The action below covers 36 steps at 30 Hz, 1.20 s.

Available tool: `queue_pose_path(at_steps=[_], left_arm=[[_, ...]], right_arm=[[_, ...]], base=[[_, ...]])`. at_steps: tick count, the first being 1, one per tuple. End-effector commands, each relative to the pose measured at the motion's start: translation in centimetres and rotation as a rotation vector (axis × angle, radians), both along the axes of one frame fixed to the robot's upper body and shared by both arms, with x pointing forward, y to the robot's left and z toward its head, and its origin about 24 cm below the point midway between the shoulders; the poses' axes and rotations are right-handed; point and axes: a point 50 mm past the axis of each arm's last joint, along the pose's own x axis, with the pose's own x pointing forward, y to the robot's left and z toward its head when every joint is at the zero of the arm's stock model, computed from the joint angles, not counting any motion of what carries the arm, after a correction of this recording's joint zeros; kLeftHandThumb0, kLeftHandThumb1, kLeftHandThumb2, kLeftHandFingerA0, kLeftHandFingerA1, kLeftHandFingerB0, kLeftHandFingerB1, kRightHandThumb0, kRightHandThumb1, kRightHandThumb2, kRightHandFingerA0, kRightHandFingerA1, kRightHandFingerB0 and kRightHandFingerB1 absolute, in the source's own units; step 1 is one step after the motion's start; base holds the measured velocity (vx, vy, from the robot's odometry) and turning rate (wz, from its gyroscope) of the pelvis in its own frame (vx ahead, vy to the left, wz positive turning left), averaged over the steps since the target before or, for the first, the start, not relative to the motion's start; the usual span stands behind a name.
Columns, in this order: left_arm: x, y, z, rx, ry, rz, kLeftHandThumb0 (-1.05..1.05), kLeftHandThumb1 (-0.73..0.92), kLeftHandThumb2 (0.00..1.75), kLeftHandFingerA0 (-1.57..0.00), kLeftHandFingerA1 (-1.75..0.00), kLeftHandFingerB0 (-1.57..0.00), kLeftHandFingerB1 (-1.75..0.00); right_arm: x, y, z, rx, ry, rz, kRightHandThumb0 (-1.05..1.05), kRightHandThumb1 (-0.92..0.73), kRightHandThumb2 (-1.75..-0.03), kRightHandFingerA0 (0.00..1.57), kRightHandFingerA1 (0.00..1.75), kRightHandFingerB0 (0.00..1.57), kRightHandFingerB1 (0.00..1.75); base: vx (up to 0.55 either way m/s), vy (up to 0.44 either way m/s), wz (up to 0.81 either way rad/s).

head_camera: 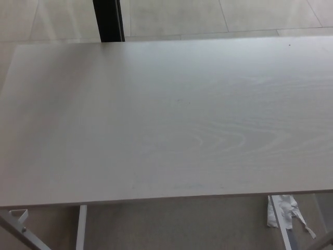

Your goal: The robot uses its right hand to pick up a cube kept in the middle of the desk infront of it and hands it to a person

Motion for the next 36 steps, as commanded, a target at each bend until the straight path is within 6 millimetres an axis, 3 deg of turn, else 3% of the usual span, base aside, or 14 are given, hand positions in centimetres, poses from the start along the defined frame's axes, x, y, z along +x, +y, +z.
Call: queue_pose_path(at_steps=[1,4,5,7,9,11,12,13,14,16,27,33,34,36], left_arm=[[-1.0,1.8,1.6,0.060,0.011,0.045,-0.58,0.47,0.56,-0.71,-0.53,-0.56,-0.39],[-1.0,1.9,1.7,0.062,0.010,0.066,-0.56,0.47,0.55,-0.73,-0.54,-0.61,-0.40],[-1.0,2.0,1.7,0.057,0.008,0.069,-0.57,0.46,0.55,-0.75,-0.56,-0.59,-0.40],[-1.0,2.0,1.7,0.055,0.008,0.072,-0.56,0.46,0.55,-0.75,-0.56,-0.60,-0.40],[-1.0,2.0,1.7,0.059,0.018,0.065,-0.59,0.46,0.55,-0.76,-0.56,-0.58,-0.40],[-1.1,2.0,1.6,0.047,0.021,0.073,-0.60,0.36,0.78,-0.65,-0.62,-0.50,-0.52],[-1.3,2.0,1.6,0.042,0.024,0.075,-0.60,0.37,0.78,-0.64,-0.62,-0.50,-0.52],[-1.4,2.0,1.5,0.045,0.033,0.067,-0.60,0.47,0.55,-0.69,-0.54,-0.55,-0.40],[-1.5,2.0,1.5,0.042,0.032,0.063,-0.59,0.47,0.55,-0.72,-0.57,-0.56,-0.40],[-1.5,2.0,1.5,0.038,0.029,0.064,-0.59,0.46,0.55,-0.72,-0.56,-0.57,-0.40],[-1.8,2.1,1.6,0.041,0.044,0.066,-0.60,0.48,0.55,-0.72,-0.56,-0.61,-0.41],[-1.6,2.0,1.5,0.042,0.046,0.052,-0.65,0.47,0.55,-0.69,-0.54,-0.56,-0.39],[-1.6,2.1,1.6,0.033,0.031,0.069,-0.64,0.46,0.55,-0.70,-0.55,-0.57,-0.40],[-1.4,2.1,1.7,0.043,0.031,0.055,-0.64,0.46,0.55,-0.69,-0.55,-0.56,-0.40]], right_arm=[[1.9,2.5,-3.1,0.053,0.239,0.115,-0.55,-0.42,-0.72,1.07,1.39,0.40,0.46],[1.1,2.9,-3.8,0.061,0.264,0.164,-0.47,-0.48,-0.57,1.03,1.51,0.46,0.37],[0.8,2.9,-3.9,0.068,0.275,0.172,-0.60,-0.41,-0.76,0.69,1.06,0.37,0.47],[0.6,2.9,-3.9,0.070,0.282,0.174,-0.47,-0.52,-0.56,0.71,1.28,0.43,0.35],[0.4,2.8,-4.0,0.064,0.256,0.153,-0.53,-0.41,-0.76,0.85,1.01,0.38,0.47],[0.4,2.8,-3.7,0.046,0.249,0.220,-0.55,-0.51,-0.56,0.94,1.12,0.46,0.35],[0.3,2.8,-3.7,0.044,0.248,0.234,-0.65,-0.43,-0.79,1.00,1.02,0.39,0.45],[0.3,2.9,-3.7,0.038,0.250,0.254,-0.60,-0.41,-0.79,0.91,0.88,0.38,0.47],[0.4,2.9,-3.7,0.036,0.249,0.279,-0.64,-0.44,-0.79,0.60,0.69,0.37,0.45],[0.6,3.2,-3.6,0.020,0.251,0.323,-0.54,-0.52,-0.56,0.43,0.49,0.44,0.34],[0.9,4.0,-3.7,0.013,0.196,0.407,-0.51,-0.51,-0.56,0.38,0.56,0.42,0.34],[1.0,3.8,-3.7,0.023,0.176,0.407,-0.55,-0.41,-0.77,0.45,0.61,0.36,0.46],[1.1,3.8,-3.7,0.022,0.189,0.409,-0.52,-0.51,-0.56,0.50,0.55,0.44,0.34],[1.1,3.9,-3.8,0.039,0.163,0.406,-0.61,-0.42,-0.77,0.47,0.63,0.40,0.46]], base=[[0.00,0.000,0.00],[0.00,0.000,0.00],[0.00,0.000,0.00],[0.00,0.000,0.00],[0.00,0.000,0.00],[0.00,0.000,0.00],[0.00,0.000,0.00],[0.00,0.000,0.00],[0.00,0.000,0.00],[0.00,0.000,0.00],[0.00,0.000,0.00],[0.00,0.000,0.00],[0.00,0.000,0.00],[0.00,0.000,0.00]])
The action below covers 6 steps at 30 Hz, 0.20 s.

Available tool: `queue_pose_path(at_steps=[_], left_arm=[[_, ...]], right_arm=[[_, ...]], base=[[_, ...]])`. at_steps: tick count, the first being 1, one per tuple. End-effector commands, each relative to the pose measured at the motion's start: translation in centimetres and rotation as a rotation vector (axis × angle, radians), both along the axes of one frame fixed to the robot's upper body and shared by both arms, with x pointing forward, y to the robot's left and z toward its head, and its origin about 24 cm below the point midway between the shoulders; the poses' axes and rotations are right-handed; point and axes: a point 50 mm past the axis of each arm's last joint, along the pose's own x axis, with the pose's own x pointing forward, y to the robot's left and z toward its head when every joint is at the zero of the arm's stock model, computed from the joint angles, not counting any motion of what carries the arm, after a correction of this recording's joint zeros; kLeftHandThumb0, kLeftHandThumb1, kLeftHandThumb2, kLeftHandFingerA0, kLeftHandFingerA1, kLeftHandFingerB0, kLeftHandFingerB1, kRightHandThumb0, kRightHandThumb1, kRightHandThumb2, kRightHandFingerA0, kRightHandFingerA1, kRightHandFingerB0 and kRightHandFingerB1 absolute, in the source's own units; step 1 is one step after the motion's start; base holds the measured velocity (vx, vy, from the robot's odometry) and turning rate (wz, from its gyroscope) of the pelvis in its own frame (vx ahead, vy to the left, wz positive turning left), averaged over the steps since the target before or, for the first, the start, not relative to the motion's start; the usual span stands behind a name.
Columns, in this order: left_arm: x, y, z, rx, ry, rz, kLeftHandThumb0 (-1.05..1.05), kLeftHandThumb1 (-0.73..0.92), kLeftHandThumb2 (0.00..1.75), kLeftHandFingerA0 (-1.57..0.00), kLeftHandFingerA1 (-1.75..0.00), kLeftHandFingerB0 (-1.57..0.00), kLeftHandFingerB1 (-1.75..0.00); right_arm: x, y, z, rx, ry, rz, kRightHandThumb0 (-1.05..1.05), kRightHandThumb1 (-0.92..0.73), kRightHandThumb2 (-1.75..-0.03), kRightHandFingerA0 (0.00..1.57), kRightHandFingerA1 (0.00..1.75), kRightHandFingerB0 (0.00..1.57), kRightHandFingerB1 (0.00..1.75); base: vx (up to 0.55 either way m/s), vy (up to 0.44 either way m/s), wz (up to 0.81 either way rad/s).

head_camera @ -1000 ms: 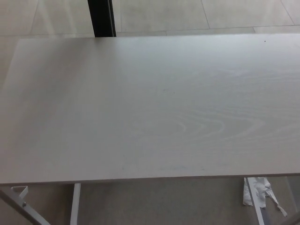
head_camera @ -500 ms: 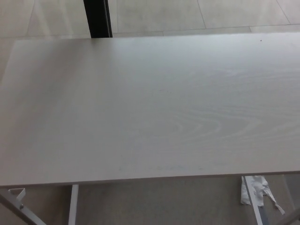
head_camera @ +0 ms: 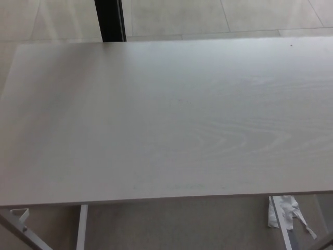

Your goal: The robot uses its right hand to pick up a cube kept in the middle of the desk infront of it and hands it to a person

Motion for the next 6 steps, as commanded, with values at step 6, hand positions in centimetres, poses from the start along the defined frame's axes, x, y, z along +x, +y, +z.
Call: queue_pose_path(at_steps=[6], left_arm=[[0.24,0.44,0.55,0.008,-0.003,0.001,-0.61,0.37,0.79,-0.64,-0.61,-0.48,-0.52]], right_arm=[[0.15,-0.23,0.50,0.018,-0.076,0.032,-0.62,-0.42,-0.77,0.46,0.64,0.38,0.46]], base=[[0.00,0.000,0.00]])
